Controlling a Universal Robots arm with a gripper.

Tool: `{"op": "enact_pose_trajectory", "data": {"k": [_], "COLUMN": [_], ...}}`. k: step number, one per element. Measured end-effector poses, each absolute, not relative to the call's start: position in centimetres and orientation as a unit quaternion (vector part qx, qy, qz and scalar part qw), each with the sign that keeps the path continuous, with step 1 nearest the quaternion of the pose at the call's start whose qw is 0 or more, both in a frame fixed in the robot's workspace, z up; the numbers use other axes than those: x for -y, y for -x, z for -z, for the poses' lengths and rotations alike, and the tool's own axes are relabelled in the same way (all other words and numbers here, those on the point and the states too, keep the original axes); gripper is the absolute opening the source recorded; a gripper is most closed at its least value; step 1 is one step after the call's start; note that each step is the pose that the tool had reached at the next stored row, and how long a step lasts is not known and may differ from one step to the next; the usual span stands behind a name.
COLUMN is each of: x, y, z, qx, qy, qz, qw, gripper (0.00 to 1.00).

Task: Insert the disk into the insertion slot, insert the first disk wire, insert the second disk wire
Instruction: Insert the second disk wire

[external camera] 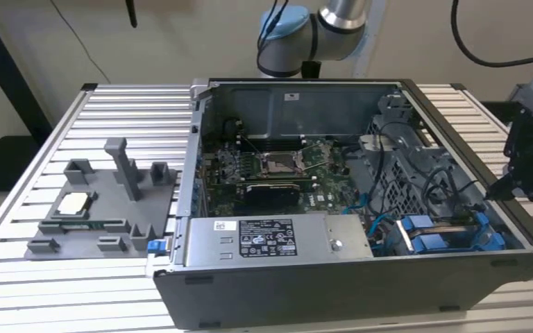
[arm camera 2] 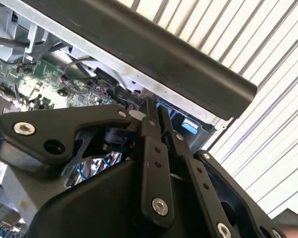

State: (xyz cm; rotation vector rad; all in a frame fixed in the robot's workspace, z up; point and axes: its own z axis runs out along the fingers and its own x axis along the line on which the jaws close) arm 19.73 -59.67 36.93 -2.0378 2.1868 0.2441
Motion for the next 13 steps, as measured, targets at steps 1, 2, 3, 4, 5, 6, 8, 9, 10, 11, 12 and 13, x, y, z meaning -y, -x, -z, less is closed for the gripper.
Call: {"op": "enact_pose_trajectory", "data": {"k": [1, 2, 3, 4, 5, 6, 8, 9, 10, 11, 12, 13], "x": [59.67, 59.68, 59.68, 59.67, 59.67, 59.67, 59.67, 59.67, 59.67, 59.67, 59.67, 59.67], "y": [-19.73, -19.73, -19.74, -19.75, -19.75, -19.75, -19.76, -19.75, -19.75, -19.75, -19.75, -19.75], "z": [-36.91, -36.88, -36.85, -36.83, -36.80, -36.78, -36.73, -36.72, -36.71, -36.70, -36.69, -36.68], "qx": [-0.728, -0.729, -0.729, -0.729, -0.730, -0.730, -0.730, -0.731, -0.731, -0.732, -0.732, -0.734], "qy": [0.677, 0.676, 0.675, 0.674, 0.674, 0.673, 0.670, 0.668, 0.666, 0.664, 0.661, 0.659], "qz": [-0.082, -0.083, -0.085, -0.088, -0.090, -0.094, -0.101, -0.106, -0.112, -0.117, -0.122, -0.126], "qw": [0.071, 0.071, 0.072, 0.074, 0.076, 0.079, 0.086, 0.091, 0.096, 0.102, 0.107, 0.111], "gripper": [0.18, 0.18, 0.20, 0.20, 0.27, 0.27, 0.27, 0.27, 0.27, 0.27, 0.27, 0.27]}}
